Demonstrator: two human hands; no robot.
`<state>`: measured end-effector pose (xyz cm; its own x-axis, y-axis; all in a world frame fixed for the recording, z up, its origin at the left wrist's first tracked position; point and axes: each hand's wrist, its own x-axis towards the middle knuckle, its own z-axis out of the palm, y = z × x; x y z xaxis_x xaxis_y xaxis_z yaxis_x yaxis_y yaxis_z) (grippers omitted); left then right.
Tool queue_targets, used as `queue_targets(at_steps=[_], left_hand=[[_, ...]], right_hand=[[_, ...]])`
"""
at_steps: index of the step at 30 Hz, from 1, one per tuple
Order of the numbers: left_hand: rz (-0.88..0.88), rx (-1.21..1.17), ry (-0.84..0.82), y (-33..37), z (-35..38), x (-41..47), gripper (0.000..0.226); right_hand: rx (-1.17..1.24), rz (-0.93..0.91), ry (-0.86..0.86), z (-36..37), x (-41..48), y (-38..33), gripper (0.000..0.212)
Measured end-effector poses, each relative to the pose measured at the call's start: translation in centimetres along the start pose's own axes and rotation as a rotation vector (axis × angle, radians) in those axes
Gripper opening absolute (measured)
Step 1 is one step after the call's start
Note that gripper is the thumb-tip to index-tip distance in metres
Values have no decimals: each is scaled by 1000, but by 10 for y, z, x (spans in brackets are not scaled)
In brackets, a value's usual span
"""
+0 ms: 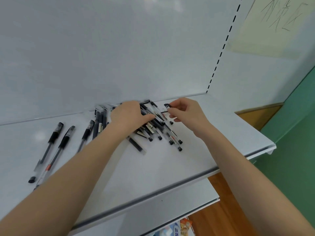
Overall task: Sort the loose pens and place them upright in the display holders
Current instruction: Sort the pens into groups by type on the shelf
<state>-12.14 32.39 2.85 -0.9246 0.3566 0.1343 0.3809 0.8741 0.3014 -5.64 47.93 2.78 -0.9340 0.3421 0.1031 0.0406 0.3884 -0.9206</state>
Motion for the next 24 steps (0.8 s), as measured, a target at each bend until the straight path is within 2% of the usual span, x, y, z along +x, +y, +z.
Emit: queue_targets(at_steps=[5,8,12,18,24], left_hand=[[2,-12,-68,-9,-7,-2,53],[24,-31,-72,-10,-8,-4,38],[111,-67,-83,-8,-4,-5,39],[201,-124,73,13,0,-15,20],[192,98,-20,45,16,-19,51]], right_hand=[[13,16,8,3,2,2,11],[-13,-6,-2,5,1,3,23],[-56,-28,-11,5,0,5,33],[-78,-13,32,-4,-5,7,24],[-111,-17,127,-19,-13,14,16]])
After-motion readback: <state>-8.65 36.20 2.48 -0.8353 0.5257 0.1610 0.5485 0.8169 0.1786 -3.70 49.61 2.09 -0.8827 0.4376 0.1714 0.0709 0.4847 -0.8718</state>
